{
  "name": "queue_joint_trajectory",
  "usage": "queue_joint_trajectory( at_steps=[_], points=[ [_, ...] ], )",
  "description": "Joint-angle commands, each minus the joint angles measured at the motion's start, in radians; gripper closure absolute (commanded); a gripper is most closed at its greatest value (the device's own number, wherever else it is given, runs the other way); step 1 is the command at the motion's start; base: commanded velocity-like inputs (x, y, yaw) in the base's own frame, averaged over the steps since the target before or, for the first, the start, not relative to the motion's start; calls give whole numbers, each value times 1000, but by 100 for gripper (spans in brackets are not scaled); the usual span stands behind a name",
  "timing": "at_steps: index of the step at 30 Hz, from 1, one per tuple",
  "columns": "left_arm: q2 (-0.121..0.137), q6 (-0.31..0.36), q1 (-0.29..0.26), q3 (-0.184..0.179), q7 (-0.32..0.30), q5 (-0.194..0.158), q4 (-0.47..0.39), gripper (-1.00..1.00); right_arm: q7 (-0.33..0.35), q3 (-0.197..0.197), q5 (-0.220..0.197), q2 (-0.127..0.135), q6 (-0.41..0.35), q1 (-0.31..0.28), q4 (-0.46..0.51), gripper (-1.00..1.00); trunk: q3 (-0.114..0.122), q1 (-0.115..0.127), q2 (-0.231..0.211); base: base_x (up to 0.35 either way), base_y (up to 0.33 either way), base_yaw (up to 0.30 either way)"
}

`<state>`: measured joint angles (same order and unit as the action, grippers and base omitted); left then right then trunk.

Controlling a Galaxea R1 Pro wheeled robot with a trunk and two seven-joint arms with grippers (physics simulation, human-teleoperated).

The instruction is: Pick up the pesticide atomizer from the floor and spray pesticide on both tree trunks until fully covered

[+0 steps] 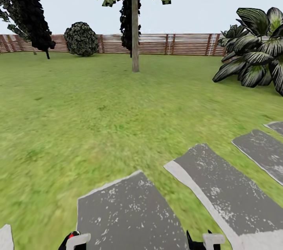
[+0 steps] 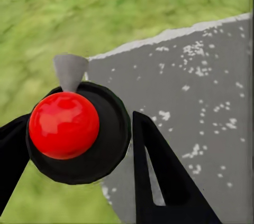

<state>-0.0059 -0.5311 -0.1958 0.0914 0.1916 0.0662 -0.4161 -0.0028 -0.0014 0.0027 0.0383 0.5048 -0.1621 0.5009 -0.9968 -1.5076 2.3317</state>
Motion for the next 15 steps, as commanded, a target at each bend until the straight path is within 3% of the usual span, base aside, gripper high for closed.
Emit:
queue_joint_trajectory(
  at_steps=[1,15],
  points=[
    [0,-3,-1,4,3,7,0,100,0,0,0,0,3,-1,-1,-100,-1,0,0,330,-111,0],
    [-1,-3,-1,4,3,7,0,100,0,0,0,0,3,-1,-1,-100,-1,0,0,330,-111,0]
  ],
)
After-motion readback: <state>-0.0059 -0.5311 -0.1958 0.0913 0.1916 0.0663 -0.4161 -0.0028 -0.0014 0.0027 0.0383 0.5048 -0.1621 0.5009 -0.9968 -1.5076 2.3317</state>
